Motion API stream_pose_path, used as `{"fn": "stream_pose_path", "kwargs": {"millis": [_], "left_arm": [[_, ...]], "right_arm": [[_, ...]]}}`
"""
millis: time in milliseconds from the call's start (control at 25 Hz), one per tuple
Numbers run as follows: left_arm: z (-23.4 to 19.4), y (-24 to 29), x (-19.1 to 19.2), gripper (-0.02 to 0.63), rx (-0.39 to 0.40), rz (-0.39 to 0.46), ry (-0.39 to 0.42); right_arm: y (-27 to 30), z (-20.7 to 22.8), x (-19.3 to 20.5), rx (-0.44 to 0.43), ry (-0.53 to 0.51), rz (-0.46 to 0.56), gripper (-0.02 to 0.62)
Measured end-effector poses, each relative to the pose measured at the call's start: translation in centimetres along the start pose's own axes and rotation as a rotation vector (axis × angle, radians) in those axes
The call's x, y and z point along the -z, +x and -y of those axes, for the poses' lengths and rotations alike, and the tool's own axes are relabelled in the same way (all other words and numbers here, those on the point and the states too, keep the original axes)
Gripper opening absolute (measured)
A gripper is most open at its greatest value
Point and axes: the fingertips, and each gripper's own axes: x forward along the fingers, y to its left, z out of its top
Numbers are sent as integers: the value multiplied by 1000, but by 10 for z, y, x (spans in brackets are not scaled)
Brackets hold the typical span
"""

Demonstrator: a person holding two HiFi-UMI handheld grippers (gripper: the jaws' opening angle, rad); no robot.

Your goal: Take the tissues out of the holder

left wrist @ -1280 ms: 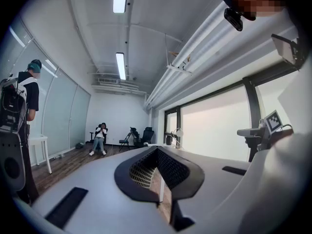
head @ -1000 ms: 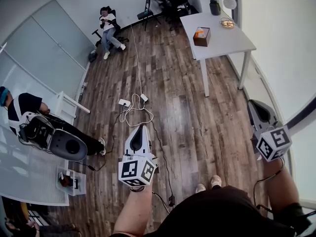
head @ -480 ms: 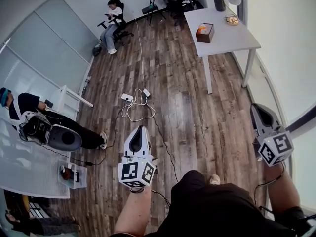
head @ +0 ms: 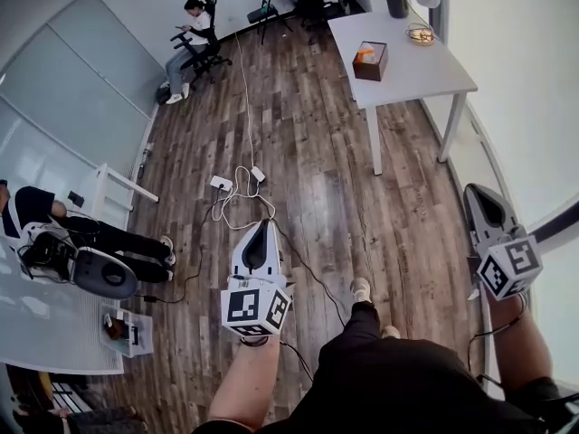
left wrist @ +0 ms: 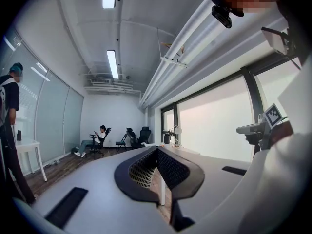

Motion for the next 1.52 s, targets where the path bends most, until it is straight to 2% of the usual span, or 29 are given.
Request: {"fn": "stream_pose_path", "kwargs": {"millis": [320,560,720,960,1200,1520], "left_arm": [[-42,78,2,5,42,-32,-13],[-69,135,-12,5,102,-33,-20],[-89,165,-19,5,124,-11,-15],[-124,209,-1,5,132,-39,-46],[-128,252,13,5,136,-43,-64],[-136,326,-6,5,147,-24,-30]], "right_arm": [[81,7,-20,21,-8,-2,5],[136,8,-25,42,41,-13,5],[177,6,-32,57,27,-23,5],[228,-5,-42,46,-21,-16,5],[265,19,-29,82,-32,-61,5],[325,59,-31,106,-2,-47,5]]}}
